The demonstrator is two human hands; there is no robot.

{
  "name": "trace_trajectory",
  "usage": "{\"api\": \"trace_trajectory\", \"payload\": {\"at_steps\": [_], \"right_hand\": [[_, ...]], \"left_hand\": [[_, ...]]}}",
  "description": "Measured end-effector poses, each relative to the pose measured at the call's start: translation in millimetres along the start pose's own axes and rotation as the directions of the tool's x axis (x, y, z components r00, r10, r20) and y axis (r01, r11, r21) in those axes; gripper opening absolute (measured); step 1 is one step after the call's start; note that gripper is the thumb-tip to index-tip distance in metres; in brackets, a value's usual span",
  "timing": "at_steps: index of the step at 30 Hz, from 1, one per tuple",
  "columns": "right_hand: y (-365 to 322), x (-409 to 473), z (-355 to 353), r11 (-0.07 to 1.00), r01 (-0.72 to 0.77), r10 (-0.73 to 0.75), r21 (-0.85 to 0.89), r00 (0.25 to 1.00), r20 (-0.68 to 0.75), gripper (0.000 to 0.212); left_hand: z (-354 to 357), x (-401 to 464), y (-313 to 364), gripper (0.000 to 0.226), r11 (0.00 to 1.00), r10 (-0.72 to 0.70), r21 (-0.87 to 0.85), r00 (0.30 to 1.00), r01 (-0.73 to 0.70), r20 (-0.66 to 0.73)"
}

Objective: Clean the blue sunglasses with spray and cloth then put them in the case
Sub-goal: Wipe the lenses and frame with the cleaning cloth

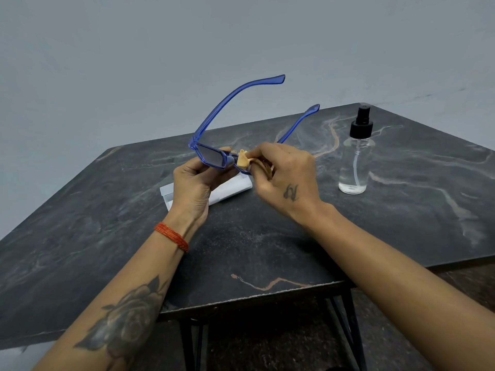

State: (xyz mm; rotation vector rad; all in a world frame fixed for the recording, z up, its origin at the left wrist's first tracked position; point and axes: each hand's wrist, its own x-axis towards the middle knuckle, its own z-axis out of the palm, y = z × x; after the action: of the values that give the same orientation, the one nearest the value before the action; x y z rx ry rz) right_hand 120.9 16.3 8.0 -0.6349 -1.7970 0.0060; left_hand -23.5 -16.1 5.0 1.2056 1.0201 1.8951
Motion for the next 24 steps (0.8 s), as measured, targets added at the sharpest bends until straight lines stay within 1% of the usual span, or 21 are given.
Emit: {"api": "trace_trajectory", "payload": {"at_steps": [3,7,12,15,19,21,24], "right_hand": [[0.4,0.2,1.4,0.999,-0.022,0.021,0.031,1.000,0.010,0.008],[2.0,0.3,2.0,0.999,-0.029,0.028,0.025,0.998,0.052,0.010],[1.0,0.9,0.2,0.998,-0.011,0.007,0.067,0.999,0.054,0.013],[0.2,1.4,-1.7,1.000,0.002,-0.004,0.028,0.999,0.045,0.013],[0.1,1.7,-2.0,0.995,0.023,-0.017,-0.100,0.998,0.055,0.010],[0.1,1.9,-2.0,0.997,0.012,-0.008,-0.075,0.999,0.052,0.010],[0.9,2.3,-2.2,0.999,0.009,-0.010,0.040,0.999,0.040,0.012]], "left_hand": [[-0.5,-0.7,0.2,0.013,1.000,-0.008,0.012,1.000,0.007,0.006],[0.2,-2.2,0.7,0.014,1.000,-0.011,0.018,1.000,0.010,0.023],[-0.6,0.0,0.7,0.018,1.000,-0.021,-0.006,1.000,0.021,-0.010],[-0.6,0.7,0.8,0.014,1.000,-0.019,-0.006,1.000,0.019,-0.013],[-1.6,2.7,1.2,0.014,1.000,-0.010,-0.008,1.000,0.010,-0.007],[-1.4,3.0,0.6,0.013,1.000,-0.005,0.002,1.000,0.005,-0.003],[-1.8,3.7,0.0,0.016,1.000,-0.005,0.013,1.000,0.005,-0.015]]}}
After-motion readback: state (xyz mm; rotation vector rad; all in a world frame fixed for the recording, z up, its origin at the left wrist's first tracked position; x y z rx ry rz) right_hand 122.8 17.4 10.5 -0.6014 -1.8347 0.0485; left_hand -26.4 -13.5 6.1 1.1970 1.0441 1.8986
